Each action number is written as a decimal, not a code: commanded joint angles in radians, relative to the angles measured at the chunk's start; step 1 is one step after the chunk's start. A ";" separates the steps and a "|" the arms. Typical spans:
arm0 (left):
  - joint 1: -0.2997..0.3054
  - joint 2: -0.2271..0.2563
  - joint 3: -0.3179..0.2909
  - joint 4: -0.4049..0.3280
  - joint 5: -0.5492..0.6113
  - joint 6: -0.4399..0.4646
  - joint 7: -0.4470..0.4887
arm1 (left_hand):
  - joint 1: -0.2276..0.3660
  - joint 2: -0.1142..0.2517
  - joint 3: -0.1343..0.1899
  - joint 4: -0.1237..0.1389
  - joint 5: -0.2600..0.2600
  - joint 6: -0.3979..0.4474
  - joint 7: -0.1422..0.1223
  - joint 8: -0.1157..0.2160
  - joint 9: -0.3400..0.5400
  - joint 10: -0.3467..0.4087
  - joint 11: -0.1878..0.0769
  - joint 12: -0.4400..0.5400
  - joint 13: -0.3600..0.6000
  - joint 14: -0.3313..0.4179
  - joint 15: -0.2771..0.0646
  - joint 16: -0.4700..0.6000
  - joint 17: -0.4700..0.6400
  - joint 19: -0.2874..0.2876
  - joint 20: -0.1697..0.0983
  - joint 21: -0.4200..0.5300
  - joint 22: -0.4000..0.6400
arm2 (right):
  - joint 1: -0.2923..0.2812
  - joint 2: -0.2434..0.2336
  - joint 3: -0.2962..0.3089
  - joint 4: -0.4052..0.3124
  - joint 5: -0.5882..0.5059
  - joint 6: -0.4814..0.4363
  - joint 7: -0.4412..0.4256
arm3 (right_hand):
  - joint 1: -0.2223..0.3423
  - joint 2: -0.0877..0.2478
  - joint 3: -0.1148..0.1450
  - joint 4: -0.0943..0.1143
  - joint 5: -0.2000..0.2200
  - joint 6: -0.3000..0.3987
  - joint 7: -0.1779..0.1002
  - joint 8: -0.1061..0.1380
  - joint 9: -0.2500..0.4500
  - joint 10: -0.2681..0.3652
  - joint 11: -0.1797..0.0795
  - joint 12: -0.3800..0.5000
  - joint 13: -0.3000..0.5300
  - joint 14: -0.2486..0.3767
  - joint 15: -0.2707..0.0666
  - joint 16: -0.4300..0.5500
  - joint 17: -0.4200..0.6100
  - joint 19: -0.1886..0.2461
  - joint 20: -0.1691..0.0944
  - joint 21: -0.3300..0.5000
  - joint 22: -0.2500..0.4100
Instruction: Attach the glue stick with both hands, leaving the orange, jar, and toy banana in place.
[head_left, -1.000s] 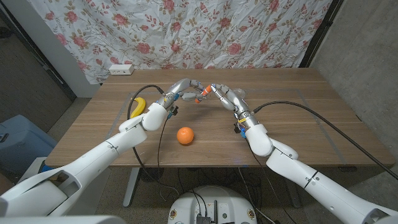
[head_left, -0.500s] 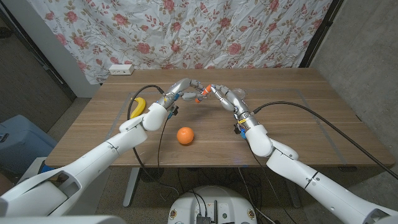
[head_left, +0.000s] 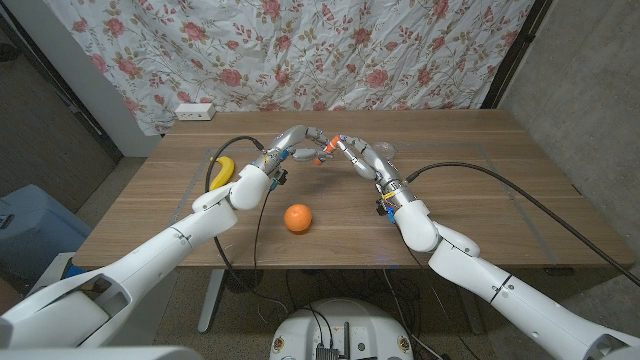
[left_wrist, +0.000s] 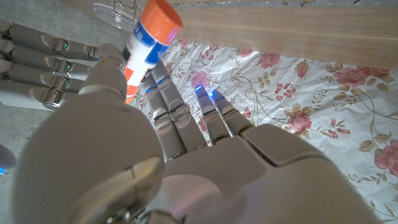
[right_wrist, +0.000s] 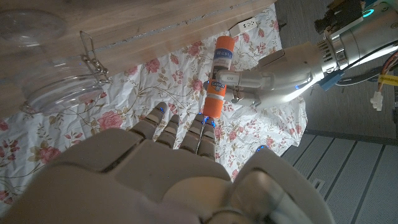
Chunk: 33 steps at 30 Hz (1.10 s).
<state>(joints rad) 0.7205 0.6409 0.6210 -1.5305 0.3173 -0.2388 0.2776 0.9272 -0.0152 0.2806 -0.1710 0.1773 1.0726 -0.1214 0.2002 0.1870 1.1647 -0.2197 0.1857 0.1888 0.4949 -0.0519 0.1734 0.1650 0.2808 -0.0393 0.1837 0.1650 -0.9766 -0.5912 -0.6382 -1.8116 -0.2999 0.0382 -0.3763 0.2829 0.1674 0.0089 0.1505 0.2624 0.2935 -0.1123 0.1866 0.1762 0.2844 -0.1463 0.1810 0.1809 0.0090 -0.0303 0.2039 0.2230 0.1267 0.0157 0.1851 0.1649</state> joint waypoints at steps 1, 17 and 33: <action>-0.007 -0.004 0.004 0.007 -0.003 -0.014 -0.007 | 0.063 0.075 0.003 0.006 0.006 0.074 -0.027 0.011 0.005 0.003 -0.005 0.009 0.004 0.002 -0.153 0.006 0.002 0.009 -0.055 0.006 0.004 | 0.004 0.001 -0.003 -0.005 0.000 -0.010 0.006 | -0.013 0.001 0.008 0.001 -0.003 0.019 0.007 0.009 0.001 0.022 0.001 0.009 0.001 0.003 -0.014 0.008 0.001 0.005 -0.008 0.004 0.004; -0.005 -0.010 0.003 0.006 -0.002 -0.008 0.002 | 0.069 0.079 0.006 0.004 0.007 0.085 -0.028 0.015 0.005 0.010 -0.005 0.012 0.005 0.004 -0.156 0.007 0.003 0.013 -0.055 0.007 0.004 | 0.005 -0.012 -0.010 -0.026 0.002 -0.054 0.036 | -0.034 0.001 0.009 0.008 -0.004 0.035 0.009 0.012 0.001 0.037 0.005 0.012 0.001 0.006 -0.014 0.012 0.002 0.005 -0.009 0.004 0.004; 0.004 -0.015 -0.002 0.003 -0.006 -0.004 0.020 | 0.100 0.086 0.017 -0.004 0.008 0.116 -0.016 0.025 0.003 0.050 -0.005 0.023 0.006 0.034 -0.164 0.015 0.006 0.035 -0.061 0.012 0.003 | 0.010 -0.019 -0.027 -0.039 -0.024 -0.077 0.043 | -0.051 0.001 0.011 0.013 -0.005 0.046 0.006 0.013 0.001 0.042 0.005 0.011 0.001 0.010 -0.015 0.015 0.003 0.008 -0.013 0.005 0.004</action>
<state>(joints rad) 0.7186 0.6280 0.6231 -1.5227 0.3141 -0.2484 0.2891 0.9259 -0.0139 0.2878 -0.1782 0.1817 1.0868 -0.1071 0.2002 0.1871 1.1820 -0.2025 0.2005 0.1942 0.5184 -0.0464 0.1781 0.1650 0.3061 -0.0428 0.1901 0.1651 -0.9721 -0.6050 -0.6538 -1.8430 -0.3069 -0.0241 -0.3411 0.2408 0.1567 0.0185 0.1602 0.2589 0.3275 -0.1074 0.1963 0.1744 0.3183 -0.1377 0.1898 0.1814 0.0128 -0.0340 0.2118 0.2232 0.1301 0.0125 0.1851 0.1649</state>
